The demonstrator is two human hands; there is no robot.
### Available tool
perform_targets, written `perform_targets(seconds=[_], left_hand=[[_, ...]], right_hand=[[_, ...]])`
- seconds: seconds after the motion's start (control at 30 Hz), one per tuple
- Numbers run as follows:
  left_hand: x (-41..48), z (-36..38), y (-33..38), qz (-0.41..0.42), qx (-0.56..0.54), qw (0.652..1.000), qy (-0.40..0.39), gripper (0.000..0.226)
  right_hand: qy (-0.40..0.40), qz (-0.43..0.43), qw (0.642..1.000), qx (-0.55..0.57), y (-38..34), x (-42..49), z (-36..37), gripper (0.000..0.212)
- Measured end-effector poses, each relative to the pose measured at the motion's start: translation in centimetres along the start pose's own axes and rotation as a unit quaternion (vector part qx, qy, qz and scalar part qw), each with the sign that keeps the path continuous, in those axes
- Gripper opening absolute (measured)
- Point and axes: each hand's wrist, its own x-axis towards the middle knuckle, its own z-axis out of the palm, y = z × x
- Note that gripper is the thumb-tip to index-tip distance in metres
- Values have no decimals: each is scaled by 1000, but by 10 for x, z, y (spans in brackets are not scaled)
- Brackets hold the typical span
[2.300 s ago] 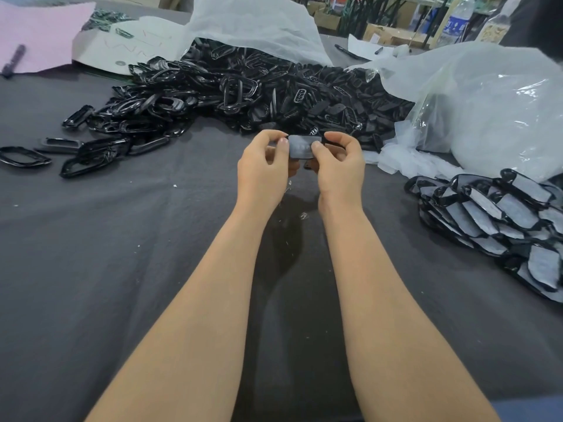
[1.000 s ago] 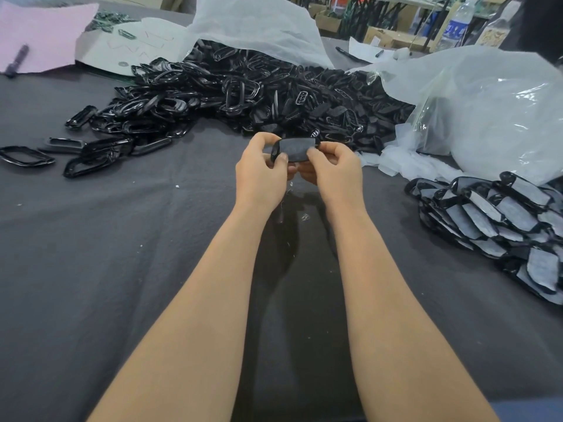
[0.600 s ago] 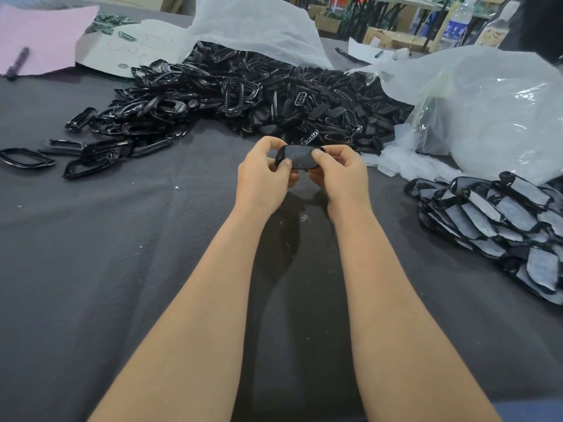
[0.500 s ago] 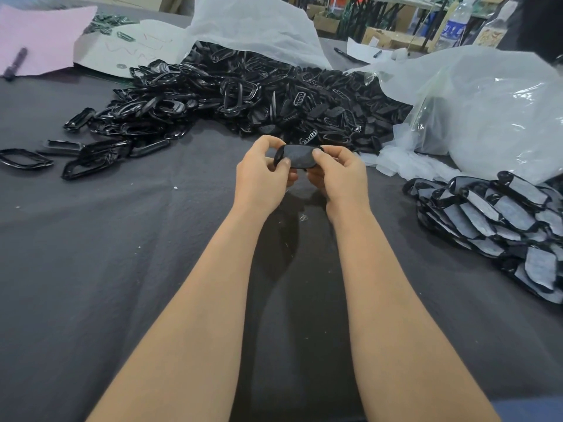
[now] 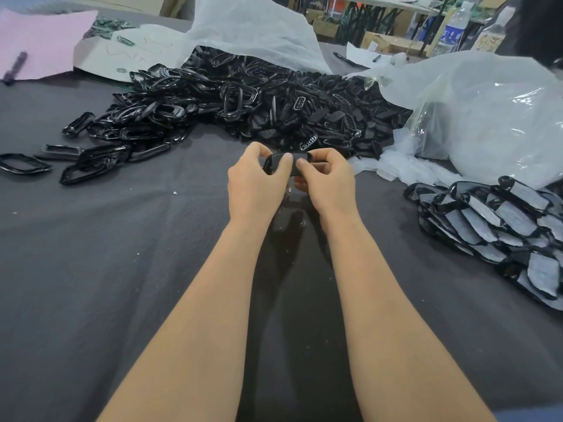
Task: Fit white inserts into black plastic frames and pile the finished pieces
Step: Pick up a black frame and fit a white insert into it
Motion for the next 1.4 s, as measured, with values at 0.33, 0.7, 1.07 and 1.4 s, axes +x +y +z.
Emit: perform_targets(seconds=[0.33,0.7,1.07,1.4], left_hand=[[1,0,0,-15,8,1000,19,20],[0,0,3,-47,-46,998,-6,12],[4,-1,-2,-75,-80,994,-7,19],[1,-1,-3,-20,-40,998,-43,16]], right_hand=[[17,-26,997,-65,0,-4,6,10],[42,60,996,53,-1,-2,9,16],[-26,11,997,-68,2,2,1,14],[-5,25,999,-28,3,3,-4,19]])
